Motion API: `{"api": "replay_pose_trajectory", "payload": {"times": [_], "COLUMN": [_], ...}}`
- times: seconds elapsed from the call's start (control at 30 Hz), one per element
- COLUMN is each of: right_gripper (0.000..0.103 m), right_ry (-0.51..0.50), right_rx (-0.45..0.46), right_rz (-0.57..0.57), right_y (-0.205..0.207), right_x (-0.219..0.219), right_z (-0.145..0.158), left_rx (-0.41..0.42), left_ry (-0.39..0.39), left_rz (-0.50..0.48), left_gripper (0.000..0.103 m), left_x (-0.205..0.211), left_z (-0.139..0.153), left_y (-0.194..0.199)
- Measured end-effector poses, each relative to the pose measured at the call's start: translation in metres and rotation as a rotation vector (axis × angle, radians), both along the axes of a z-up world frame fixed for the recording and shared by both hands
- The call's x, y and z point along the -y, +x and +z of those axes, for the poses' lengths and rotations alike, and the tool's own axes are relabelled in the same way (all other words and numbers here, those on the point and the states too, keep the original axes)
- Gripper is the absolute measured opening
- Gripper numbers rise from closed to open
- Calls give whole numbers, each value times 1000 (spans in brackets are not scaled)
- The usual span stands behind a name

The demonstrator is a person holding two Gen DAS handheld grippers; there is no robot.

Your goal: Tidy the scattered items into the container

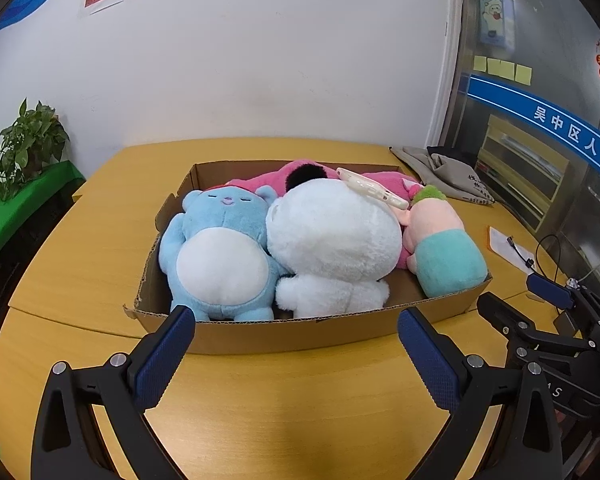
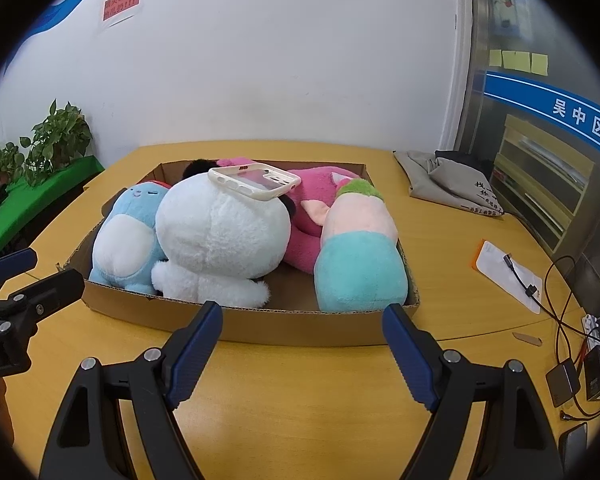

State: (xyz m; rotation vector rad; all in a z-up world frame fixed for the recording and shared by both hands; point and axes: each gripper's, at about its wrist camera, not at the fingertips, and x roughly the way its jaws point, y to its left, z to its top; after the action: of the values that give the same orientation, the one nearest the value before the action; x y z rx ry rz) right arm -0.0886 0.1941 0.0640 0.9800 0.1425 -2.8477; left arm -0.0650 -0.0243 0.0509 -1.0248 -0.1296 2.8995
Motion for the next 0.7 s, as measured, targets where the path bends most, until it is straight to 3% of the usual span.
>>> {"api": "replay_pose_trajectory", "payload": {"times": [0.7], "right_gripper": [82], "right_ry": [3], "right_rx": [-7], "right_rz": [2], "right_y": [9], "right_x": [2], "right_z": [-1], "left_rx": [36], "left_ry": [36], "left_rz": [-32], "left_gripper": [103], "left_x": [-9], "left_z": [-8], "left_y": [5]}}
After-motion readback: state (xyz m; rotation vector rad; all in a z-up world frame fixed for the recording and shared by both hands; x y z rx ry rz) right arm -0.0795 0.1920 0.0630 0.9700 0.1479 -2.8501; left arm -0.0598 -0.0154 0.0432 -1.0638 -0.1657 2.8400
